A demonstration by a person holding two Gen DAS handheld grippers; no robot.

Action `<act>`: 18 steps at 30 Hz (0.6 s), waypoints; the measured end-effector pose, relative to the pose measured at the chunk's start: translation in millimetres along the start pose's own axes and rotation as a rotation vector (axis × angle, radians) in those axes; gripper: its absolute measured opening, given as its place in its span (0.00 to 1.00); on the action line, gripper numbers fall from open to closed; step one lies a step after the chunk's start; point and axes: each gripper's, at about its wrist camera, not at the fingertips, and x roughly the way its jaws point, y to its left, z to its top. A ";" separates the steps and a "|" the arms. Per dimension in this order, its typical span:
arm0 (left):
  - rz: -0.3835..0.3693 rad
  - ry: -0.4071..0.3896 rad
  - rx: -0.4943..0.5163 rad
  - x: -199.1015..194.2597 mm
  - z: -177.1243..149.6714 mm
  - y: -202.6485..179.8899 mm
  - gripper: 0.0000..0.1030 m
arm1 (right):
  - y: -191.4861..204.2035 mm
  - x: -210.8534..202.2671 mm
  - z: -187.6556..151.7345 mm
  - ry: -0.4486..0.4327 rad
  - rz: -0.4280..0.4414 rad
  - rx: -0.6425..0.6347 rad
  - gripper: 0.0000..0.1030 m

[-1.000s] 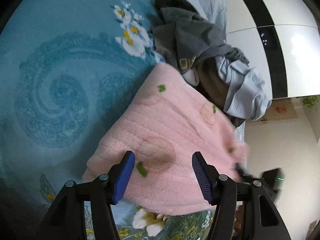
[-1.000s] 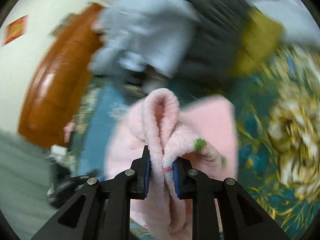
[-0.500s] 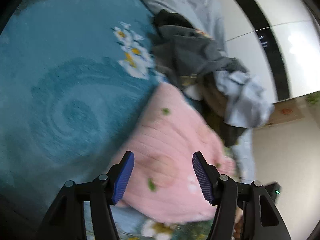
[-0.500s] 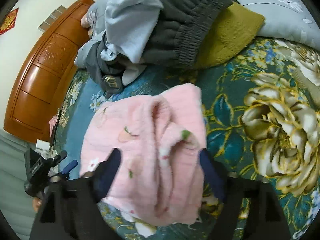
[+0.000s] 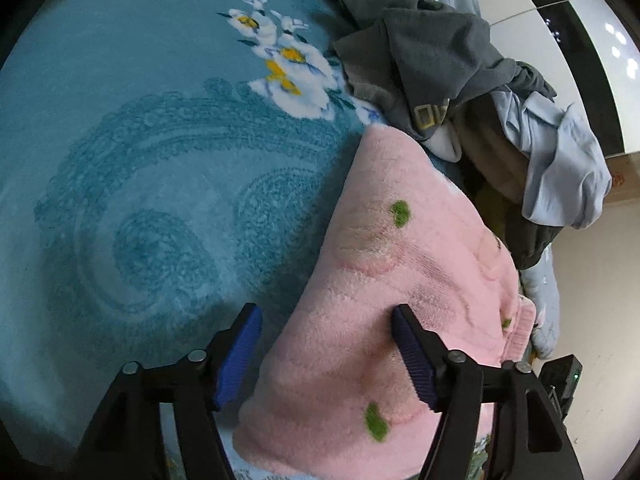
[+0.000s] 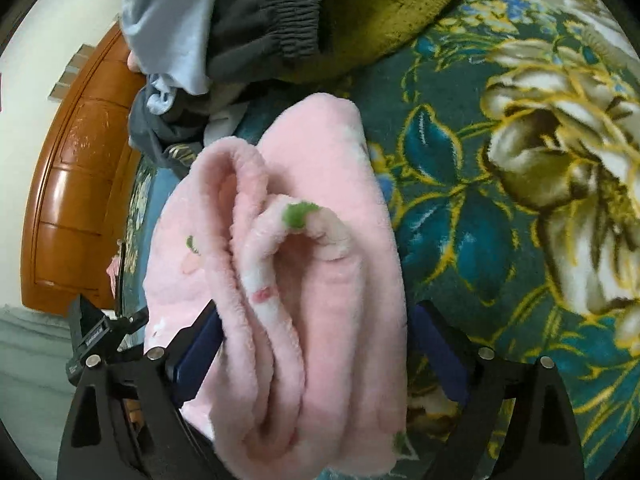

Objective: Fold clothes

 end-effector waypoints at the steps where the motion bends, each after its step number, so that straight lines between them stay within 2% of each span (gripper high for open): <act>1: -0.003 0.002 -0.001 1.7 1.3 0.8 0.74 | 0.0 3.3 0.1 0.000 0.007 0.004 0.91; 7: -0.018 0.018 0.024 11.6 5.8 -1.9 0.75 | 3.7 15.9 0.3 0.003 0.020 0.012 0.91; 11: -0.036 0.030 0.015 15.1 5.4 0.3 0.75 | -2.6 14.0 5.6 0.015 0.025 0.096 0.87; 13: -0.060 0.042 -0.006 16.9 5.8 3.9 0.75 | -0.2 13.0 6.3 0.012 0.020 0.109 0.78; 15: -0.084 0.058 -0.022 18.8 6.2 5.7 0.75 | 4.3 11.6 6.6 0.012 0.016 0.113 0.57; 16: -0.095 0.064 -0.025 19.7 6.1 5.9 0.74 | 7.6 10.4 6.9 0.011 0.014 0.113 0.51; 18: -0.115 0.075 -0.020 21.5 5.7 4.3 0.74 | 13.6 9.1 8.4 0.013 0.001 0.100 0.47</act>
